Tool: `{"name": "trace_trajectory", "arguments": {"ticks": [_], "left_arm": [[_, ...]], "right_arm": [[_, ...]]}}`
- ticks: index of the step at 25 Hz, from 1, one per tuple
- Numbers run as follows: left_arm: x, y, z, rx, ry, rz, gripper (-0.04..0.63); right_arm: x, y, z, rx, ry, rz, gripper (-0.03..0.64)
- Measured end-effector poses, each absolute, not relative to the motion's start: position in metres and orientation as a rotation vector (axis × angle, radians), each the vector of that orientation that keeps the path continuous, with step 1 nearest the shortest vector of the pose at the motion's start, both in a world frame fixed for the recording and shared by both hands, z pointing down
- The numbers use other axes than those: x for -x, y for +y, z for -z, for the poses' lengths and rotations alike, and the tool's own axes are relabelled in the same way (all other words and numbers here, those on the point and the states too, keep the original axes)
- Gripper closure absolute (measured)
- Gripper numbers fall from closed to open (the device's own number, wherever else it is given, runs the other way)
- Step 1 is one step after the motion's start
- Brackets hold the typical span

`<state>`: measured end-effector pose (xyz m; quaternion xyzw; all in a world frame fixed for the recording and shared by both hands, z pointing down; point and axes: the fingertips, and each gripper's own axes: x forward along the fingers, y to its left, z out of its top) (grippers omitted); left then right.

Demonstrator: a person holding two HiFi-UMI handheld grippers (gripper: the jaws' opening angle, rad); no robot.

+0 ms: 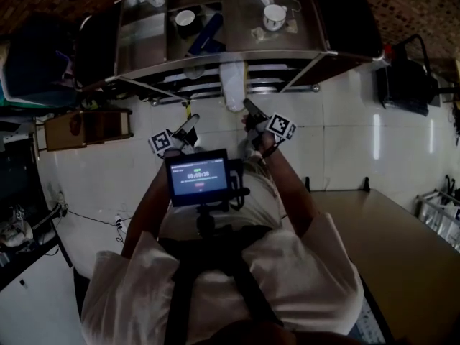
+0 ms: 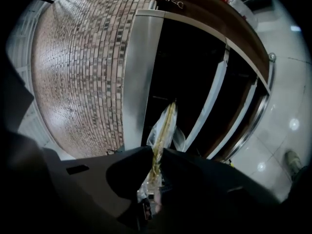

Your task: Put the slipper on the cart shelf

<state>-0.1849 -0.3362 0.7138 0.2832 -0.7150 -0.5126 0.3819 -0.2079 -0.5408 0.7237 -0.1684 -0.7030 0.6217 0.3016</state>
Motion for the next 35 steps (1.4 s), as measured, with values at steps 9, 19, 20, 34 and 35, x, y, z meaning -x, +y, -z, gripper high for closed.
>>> {"name": "trace_trajectory", "arguments": {"ticks": [9,19,20,34,35], "left_arm": [[0.193,-0.317,-0.713,-0.554,-1.885,1.251,0.471],[0.186,-0.333,-0.718,-0.606,-1.911,1.147,0.489],[0.184,-0.335,-0.718,-0.607,-1.913,1.137,0.489],[0.173,-0.326,-0.724,-0.572,-1.914,1.066,0.489],[0.173,-0.324,-0.725,-0.574,-1.911,1.061,0.489]], "right_arm": [[0.237,-0.57,-0.752,0.414,-1.92,-1.592,0.565],[0.274,-0.577,-0.777,0.455,-1.967,-1.498,0.564],[0.277,-0.576,-0.78,0.463,-1.974,-1.483,0.563],[0.327,-0.544,-0.821,0.491,-2.059,-1.312,0.56],[0.33,-0.542,-0.824,0.486,-2.06,-1.306,0.56]]}}
